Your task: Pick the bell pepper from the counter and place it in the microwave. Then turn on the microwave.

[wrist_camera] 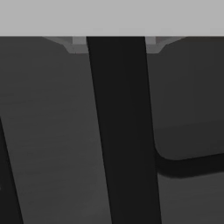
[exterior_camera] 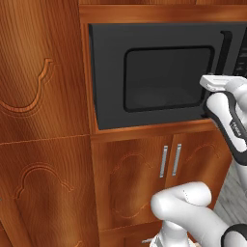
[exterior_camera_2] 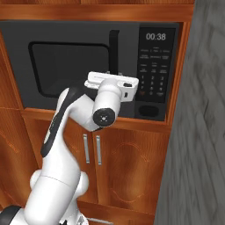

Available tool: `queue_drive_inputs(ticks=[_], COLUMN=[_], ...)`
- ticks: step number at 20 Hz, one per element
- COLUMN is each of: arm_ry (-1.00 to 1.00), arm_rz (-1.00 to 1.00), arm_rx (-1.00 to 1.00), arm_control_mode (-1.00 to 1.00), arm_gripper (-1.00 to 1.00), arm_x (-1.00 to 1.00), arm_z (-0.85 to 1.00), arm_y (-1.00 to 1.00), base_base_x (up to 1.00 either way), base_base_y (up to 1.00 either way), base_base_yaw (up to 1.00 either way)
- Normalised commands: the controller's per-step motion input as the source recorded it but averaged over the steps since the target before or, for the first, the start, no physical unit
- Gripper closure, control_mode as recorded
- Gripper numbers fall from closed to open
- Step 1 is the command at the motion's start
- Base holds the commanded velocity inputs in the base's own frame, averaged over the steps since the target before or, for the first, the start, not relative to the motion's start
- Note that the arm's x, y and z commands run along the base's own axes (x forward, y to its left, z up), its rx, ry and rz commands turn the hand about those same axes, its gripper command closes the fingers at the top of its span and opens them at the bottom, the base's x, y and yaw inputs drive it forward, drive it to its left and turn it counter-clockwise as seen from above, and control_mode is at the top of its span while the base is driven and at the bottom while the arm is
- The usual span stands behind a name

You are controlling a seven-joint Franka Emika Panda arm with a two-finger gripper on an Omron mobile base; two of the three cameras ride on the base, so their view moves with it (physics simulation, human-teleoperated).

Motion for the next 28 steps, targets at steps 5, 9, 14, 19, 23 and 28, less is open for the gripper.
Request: queue_drive_inputs(ticks=[5,9,14,19,23,28], arm_ry=[0.0,-0.01,-0.02,0.0,0.0,0.0], arm_rz=[0.0,-0.01,-0.04,-0.05,-0.1,-0.11], arm_rx=[0.0,0.0,0.0,0.0,0.0,0.0], arm_control_mode=[-1.0,-1.0,-1.0,-1.0,-1.0,-1.0], arm_gripper=[1.0,1.0,1.0,1.0,1.0,1.0], arm_x=[-0.08,-0.47,-0.55,-0.48,-0.46,-0.44], arm_z=[0.0,0.0,0.0,0.05,0.09,0.07], arm_y=[0.0,-0.02,-0.07,-0.01,0.0,0.0], base_base_x=[0.0,0.0,0.0,0.0,0.0,0.0], base_base_y=[0.0,0.0,0.0,0.0,0.0,0.0], base_base_yaw=[0.0,0.0,0.0,0.0,0.0,0.0])
